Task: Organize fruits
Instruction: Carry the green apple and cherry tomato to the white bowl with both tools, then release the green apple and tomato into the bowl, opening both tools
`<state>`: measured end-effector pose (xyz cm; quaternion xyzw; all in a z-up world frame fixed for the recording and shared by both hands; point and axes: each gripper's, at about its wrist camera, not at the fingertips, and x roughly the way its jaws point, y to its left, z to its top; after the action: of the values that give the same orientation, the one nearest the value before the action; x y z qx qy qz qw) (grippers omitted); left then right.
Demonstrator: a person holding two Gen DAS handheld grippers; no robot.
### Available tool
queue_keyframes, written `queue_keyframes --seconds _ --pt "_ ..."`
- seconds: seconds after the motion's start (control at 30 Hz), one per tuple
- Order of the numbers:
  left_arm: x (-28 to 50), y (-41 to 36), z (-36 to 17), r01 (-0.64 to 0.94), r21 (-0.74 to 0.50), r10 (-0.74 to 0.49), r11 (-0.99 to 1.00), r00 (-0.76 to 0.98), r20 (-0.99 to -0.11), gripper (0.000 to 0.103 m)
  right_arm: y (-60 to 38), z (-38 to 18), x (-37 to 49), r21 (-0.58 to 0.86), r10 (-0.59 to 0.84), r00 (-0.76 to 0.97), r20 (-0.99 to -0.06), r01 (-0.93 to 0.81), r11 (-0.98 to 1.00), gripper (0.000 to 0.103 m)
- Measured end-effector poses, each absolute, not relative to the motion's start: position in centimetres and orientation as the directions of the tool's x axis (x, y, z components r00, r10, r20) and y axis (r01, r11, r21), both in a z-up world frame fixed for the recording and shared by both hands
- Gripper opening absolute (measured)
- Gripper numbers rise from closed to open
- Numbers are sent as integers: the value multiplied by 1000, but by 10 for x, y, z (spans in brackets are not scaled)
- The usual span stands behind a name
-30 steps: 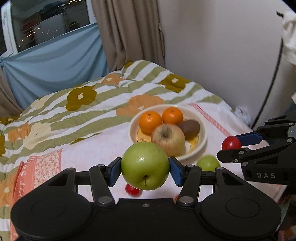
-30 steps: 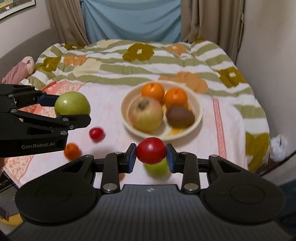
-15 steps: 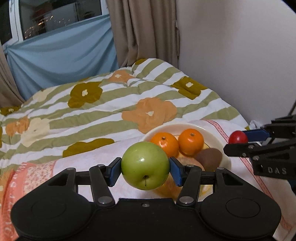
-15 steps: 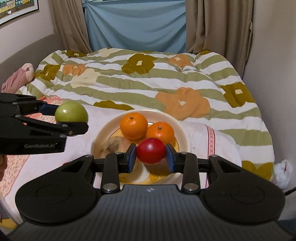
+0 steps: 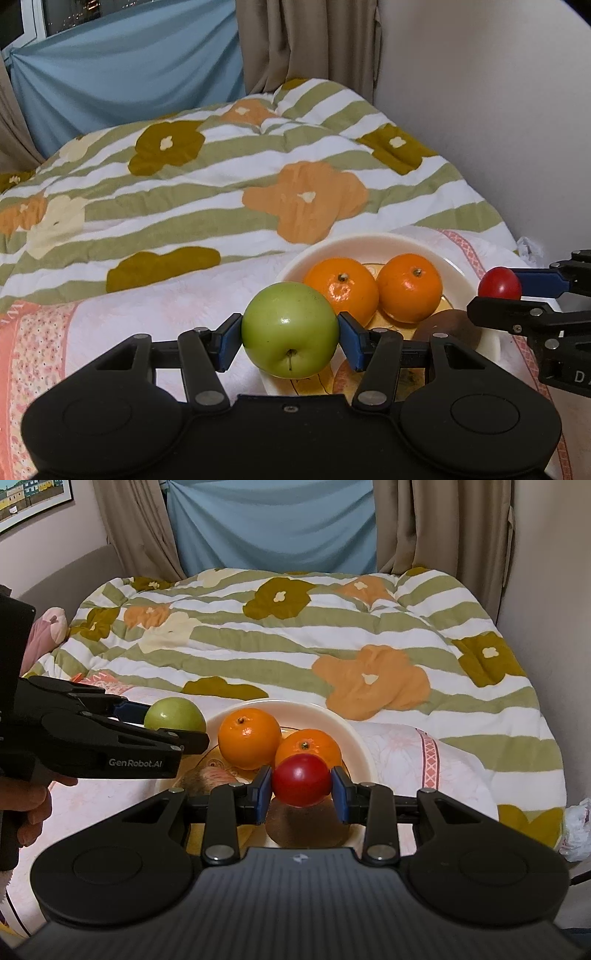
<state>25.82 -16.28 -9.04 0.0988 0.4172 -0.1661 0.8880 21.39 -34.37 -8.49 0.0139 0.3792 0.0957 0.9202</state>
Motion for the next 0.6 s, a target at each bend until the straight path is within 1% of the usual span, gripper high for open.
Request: queue_keyframes --seconds 0.03,0.07,0.13,0.2,0.3,0.6 --pt "259 -163 -91 374 42 -206 926 595 -777 61 -343 -85 214 98 187 693 -696 -167 981 49" --pt "259 -163 -90 372 46 -203 927 601 -773 64 -344 -86 215 98 188 692 -697 -168 981 49" --pt "254 -161 -84 376 40 -218 926 617 -756 89 -343 -86 215 99 188 693 -696 -168 981 49" --pt "246 -157 -76 374 58 -217 926 650 -728 96 -343 -86 216 99 188 694 -695 -168 981 49" --pt "237 -153 -69 370 63 -214 927 658 -722 96 -341 -85 219 100 190 692 -696 -169 981 49" --pt "217 -134 -60 331 9 -225 944 659 -718 96 -318 -85 235 85 225 678 -700 -234 969 49"
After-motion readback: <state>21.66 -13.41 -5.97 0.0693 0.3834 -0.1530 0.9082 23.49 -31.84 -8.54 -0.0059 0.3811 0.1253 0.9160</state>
